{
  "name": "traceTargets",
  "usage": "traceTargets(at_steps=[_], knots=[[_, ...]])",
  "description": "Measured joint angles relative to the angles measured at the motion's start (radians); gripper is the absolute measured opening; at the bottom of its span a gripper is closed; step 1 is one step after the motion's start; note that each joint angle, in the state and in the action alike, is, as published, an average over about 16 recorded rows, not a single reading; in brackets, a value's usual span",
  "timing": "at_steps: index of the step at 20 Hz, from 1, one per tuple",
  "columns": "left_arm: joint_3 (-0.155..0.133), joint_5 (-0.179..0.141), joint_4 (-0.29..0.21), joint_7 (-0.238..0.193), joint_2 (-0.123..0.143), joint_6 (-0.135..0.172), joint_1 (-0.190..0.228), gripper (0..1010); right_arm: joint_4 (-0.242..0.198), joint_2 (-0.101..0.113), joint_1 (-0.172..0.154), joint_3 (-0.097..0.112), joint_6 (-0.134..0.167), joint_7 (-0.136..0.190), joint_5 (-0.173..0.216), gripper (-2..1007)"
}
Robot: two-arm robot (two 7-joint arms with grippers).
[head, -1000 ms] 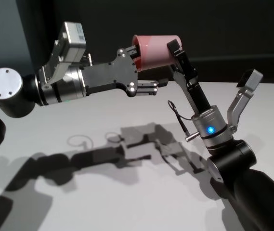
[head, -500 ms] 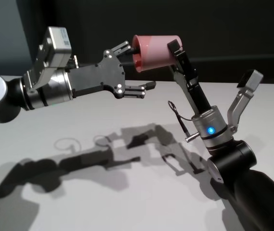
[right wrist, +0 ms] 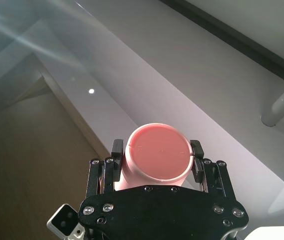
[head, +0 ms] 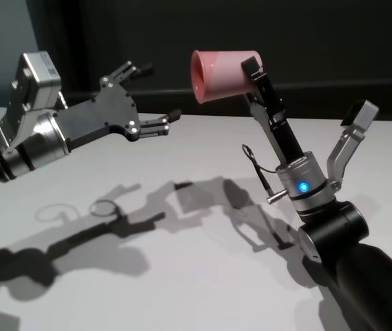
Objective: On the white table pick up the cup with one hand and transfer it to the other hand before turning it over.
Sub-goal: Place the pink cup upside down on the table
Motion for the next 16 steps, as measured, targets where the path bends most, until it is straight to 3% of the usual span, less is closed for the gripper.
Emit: traceTargets(at_steps=[7, 12, 16], knots=[[-0.088, 0.019, -0.071, 0.209, -0.003, 0.018, 0.135, 1001, 0.000, 0.000, 0.000, 0.000, 0.000, 0.000, 0.000, 774], [-0.139, 0.031, -0.101, 0.339, -0.038, 0.036, 0.211, 1001, 0.000, 0.000, 0.000, 0.000, 0.000, 0.000, 0.000, 774], [-0.169, 0.030, -0.110, 0.408, -0.073, 0.053, 0.252, 1001, 0.000, 0.000, 0.000, 0.000, 0.000, 0.000, 0.000, 774]])
